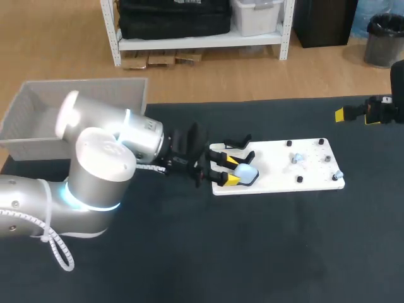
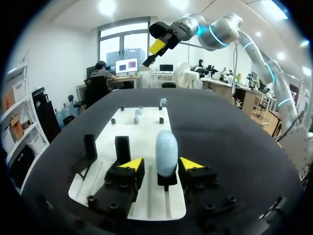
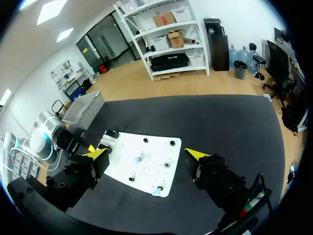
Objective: Pick up each earbud case from the left stands, insert the matching earbuds, close the lid, and place the case in the box.
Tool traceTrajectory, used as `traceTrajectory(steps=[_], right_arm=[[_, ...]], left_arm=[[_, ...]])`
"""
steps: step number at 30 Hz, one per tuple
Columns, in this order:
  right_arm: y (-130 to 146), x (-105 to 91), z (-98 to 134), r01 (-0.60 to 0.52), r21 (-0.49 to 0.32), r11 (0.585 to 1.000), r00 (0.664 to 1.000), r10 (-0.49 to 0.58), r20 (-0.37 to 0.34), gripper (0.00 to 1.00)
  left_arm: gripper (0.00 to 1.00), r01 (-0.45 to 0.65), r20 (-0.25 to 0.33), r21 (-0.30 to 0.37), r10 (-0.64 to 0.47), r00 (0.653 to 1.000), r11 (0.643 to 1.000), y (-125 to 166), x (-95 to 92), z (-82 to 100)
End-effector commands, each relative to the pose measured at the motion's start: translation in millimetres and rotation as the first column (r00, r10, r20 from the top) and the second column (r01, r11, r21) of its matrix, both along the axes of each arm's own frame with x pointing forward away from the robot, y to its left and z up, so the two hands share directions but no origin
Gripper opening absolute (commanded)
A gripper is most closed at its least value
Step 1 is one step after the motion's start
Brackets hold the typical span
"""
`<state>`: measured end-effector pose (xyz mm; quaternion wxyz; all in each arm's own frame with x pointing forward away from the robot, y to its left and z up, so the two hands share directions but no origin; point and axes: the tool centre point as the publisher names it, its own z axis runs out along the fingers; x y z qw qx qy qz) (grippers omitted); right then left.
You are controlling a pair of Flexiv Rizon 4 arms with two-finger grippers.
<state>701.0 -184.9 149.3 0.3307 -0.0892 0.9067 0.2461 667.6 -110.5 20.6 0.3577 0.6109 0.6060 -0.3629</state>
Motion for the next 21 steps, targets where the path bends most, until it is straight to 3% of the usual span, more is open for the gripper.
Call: traceTrajectory(steps=[1,21], right_arm=[[0,-0.3,0,0.0,-0.002,1.0,1.0,0.0,0.0,1.0],[0,-0.3,0,0.0,-0.002,1.0,1.0,0.0,0.0,1.0]], left_arm=[[0.44,0.006,-0.007,-0.008,-0.006,1.0,1.0,-3,2.7,-1.6],[0.38,0.009,-0.034,-0.019,-0.01,0.999,1.0,-14,1.0,-2.8]])
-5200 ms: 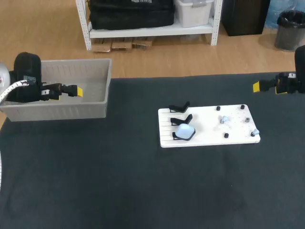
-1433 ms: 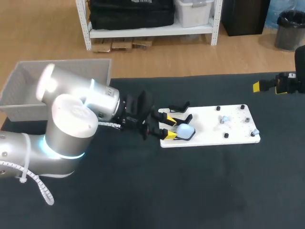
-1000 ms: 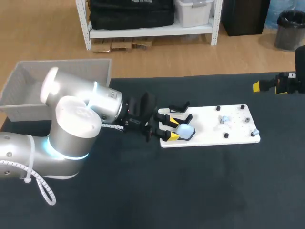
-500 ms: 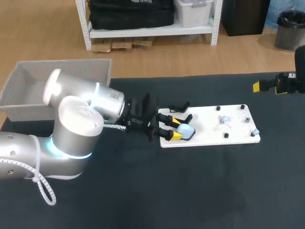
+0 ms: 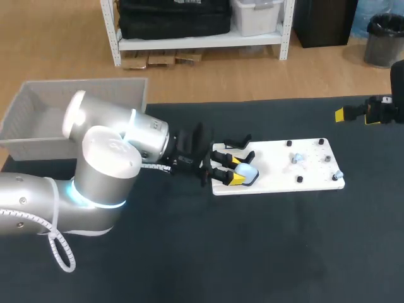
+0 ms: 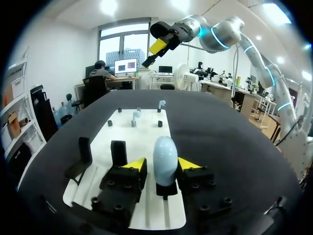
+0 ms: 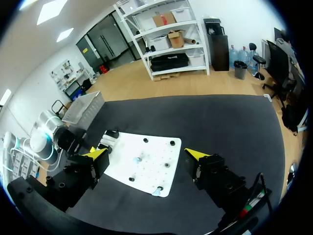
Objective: Pick up each earbud case from the left stands, insert the matching earbuds, close the lid, and place the case in the box.
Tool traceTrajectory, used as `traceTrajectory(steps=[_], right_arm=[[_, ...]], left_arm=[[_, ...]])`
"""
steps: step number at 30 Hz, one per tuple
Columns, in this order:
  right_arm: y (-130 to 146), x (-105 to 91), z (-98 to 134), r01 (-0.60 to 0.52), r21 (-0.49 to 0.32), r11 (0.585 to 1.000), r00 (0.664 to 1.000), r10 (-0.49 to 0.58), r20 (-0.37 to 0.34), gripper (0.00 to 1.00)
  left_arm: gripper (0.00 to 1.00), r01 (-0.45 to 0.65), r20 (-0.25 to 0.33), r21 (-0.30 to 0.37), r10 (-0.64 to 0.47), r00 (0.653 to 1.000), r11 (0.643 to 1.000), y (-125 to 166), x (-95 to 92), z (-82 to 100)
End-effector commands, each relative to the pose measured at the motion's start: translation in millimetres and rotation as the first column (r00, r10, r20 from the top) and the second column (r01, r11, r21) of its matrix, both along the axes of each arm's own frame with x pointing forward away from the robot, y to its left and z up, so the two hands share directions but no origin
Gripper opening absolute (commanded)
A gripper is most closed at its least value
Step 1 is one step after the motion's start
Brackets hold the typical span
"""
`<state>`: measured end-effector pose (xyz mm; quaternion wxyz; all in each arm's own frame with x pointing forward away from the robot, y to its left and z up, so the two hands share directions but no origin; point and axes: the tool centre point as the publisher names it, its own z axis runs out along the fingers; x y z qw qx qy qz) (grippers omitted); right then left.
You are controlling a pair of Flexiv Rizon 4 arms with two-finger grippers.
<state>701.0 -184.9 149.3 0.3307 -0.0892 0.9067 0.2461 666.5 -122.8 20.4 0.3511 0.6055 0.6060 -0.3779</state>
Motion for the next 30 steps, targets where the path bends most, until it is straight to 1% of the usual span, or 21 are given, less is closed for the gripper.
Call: traceTrajectory(steps=[1,8,14,24,30], right_arm=[[-0.3,-0.3,0.1,0.0,-0.002,1.0,1.0,0.0,0.0,1.0],[-0.3,-0.3,0.1,0.0,-0.002,1.0,1.0,0.0,0.0,1.0],[-0.3,-0.3,0.1,0.0,-0.002,1.0,1.0,0.0,0.0,1.0],[-0.3,-0.3,0.1,0.0,-0.002,1.0,1.0,0.0,0.0,1.0],[-0.3,-0.3,0.1,0.0,-0.002,1.0,1.0,0.0,0.0,1.0]], left_arm=[[0.38,-0.001,-0.005,-0.006,0.001,1.0,1.0,-2.2,1.9,-2.8],[0.38,-0.01,-0.015,-0.016,0.009,1.0,1.0,-2.1,0.5,-5.0],[0.44,-0.022,-0.029,-0.034,0.021,0.999,0.999,0.1,-1.7,-5.9],[0.42,-0.036,-0.04,-0.062,0.034,0.999,0.997,0.5,-2.0,-4.4],[0.43,-0.037,-0.038,-0.075,0.035,0.999,0.997,-1.7,-2.4,-4.8]])
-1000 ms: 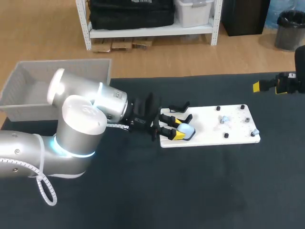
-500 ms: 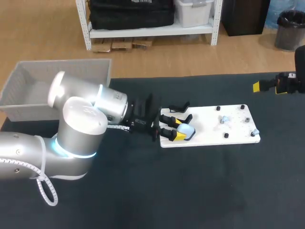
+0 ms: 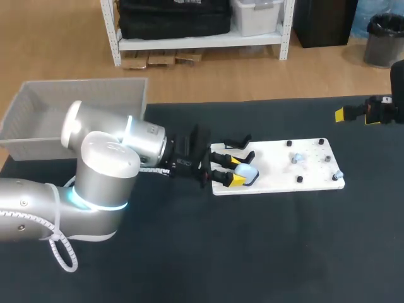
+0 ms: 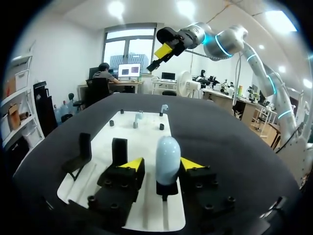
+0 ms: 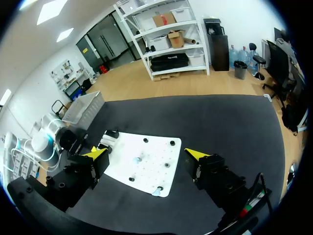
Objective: Pick up each earbud case from the left stands, insert the matching earbuds, close the lid, and place the case in the box.
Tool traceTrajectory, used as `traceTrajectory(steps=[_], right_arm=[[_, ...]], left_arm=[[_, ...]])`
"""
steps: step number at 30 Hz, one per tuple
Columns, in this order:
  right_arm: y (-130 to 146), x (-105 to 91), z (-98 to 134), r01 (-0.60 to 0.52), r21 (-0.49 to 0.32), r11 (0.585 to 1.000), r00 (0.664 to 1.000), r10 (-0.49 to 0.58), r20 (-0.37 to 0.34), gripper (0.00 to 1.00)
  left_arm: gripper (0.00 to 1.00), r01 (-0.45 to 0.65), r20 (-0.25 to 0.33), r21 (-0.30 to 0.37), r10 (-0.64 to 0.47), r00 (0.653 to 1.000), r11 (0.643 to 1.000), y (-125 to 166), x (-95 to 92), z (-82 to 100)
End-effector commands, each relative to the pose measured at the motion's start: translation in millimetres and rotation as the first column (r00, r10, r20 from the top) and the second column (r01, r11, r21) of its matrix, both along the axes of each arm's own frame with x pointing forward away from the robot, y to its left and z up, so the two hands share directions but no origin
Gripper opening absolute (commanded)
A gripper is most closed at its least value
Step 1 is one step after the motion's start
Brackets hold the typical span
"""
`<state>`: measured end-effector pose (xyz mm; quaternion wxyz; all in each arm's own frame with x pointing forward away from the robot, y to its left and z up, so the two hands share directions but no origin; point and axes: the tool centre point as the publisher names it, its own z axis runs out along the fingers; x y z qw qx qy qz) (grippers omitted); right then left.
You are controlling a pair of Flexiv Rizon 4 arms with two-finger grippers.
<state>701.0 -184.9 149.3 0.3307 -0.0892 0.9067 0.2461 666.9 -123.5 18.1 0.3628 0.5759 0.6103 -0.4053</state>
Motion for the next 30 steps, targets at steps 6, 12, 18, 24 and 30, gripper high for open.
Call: traceTrajectory(steps=[6,12,18,24,30], right_arm=[[-0.3,-0.3,0.1,0.0,-0.002,1.0,1.0,0.0,0.0,1.0],[-0.3,-0.3,0.1,0.0,-0.002,1.0,1.0,0.0,0.0,1.0],[-0.3,-0.3,0.1,0.0,-0.002,1.0,1.0,0.0,0.0,1.0],[-0.3,-0.3,0.1,0.0,-0.002,1.0,1.0,0.0,0.0,1.0],[-0.3,-0.3,0.1,0.0,-0.002,1.0,1.0,0.0,0.0,1.0]], left_arm=[[0.44,0.0,0.006,-0.008,0.0,1.0,1.0,-3.4,-5.6,-5.2],[0.42,-0.004,0.008,-0.012,0.004,1.0,1.0,-5.6,-5.8,-5.9],[0.4,-0.008,0.013,-0.013,0.009,1.0,1.0,-6.7,-5.7,-7.3],[0.38,-0.012,0.021,-0.011,0.012,1.0,1.0,-6.2,-5.2,-8.2],[0.38,-0.014,0.026,-0.014,0.014,1.0,1.0,-4.3,-4.3,-7.3]])
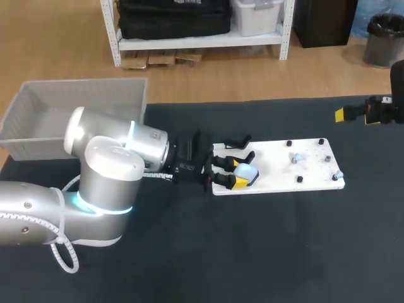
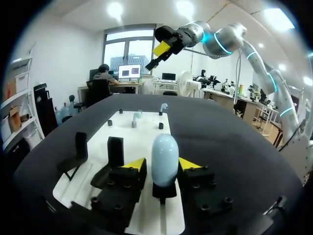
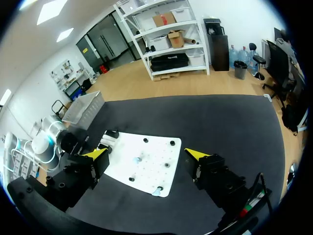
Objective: Pick up each earbud case from the left stands, insert the matching earbuds, close the lid, and place the case in the box.
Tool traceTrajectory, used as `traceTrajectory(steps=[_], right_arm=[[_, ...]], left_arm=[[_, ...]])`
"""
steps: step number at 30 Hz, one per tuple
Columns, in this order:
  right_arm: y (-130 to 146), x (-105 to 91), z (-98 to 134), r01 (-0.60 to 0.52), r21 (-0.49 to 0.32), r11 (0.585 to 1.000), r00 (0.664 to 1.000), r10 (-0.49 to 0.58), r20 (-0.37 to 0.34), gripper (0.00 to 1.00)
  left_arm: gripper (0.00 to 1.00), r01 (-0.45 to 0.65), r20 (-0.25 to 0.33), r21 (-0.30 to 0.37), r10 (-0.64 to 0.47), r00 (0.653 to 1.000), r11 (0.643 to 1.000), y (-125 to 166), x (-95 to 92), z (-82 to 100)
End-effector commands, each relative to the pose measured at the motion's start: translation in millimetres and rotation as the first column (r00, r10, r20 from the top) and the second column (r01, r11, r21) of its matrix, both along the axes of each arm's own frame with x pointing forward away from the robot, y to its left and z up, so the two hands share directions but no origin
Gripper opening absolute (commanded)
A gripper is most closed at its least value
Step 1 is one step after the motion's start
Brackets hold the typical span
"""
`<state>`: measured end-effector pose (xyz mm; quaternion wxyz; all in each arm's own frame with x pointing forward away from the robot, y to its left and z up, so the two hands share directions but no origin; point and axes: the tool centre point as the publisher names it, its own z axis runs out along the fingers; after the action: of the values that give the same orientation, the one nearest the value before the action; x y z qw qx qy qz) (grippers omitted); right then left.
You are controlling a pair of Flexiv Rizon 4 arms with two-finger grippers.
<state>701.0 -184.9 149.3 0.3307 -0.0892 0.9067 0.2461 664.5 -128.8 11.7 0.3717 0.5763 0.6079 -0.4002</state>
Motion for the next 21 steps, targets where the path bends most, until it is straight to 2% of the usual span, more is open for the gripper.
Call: traceTrajectory(steps=[1,10,14,21], right_arm=[[-0.3,-0.3,0.1,0.0,-0.002,1.0,1.0,0.0,0.0,1.0],[-0.3,-0.3,0.1,0.0,-0.002,1.0,1.0,0.0,0.0,1.0],[-0.3,-0.3,0.1,0.0,-0.002,1.0,1.0,0.0,0.0,1.0],[-0.3,-0.3,0.1,0.0,-0.002,1.0,1.0,0.0,0.0,1.0]], left_arm=[[0.38,-0.005,0.01,-0.009,0.005,1.0,1.0,1.1,-2.0,-0.4],[0.38,0.0,0.016,-0.011,0.001,1.0,1.0,2.6,-2.5,1.0],[0.28,0.003,0.019,-0.013,-0.002,1.0,1.0,4.1,-3.1,0.6],[0.35,0.002,0.023,-0.019,-0.002,1.0,1.0,5.8,-2.1,1.9]])
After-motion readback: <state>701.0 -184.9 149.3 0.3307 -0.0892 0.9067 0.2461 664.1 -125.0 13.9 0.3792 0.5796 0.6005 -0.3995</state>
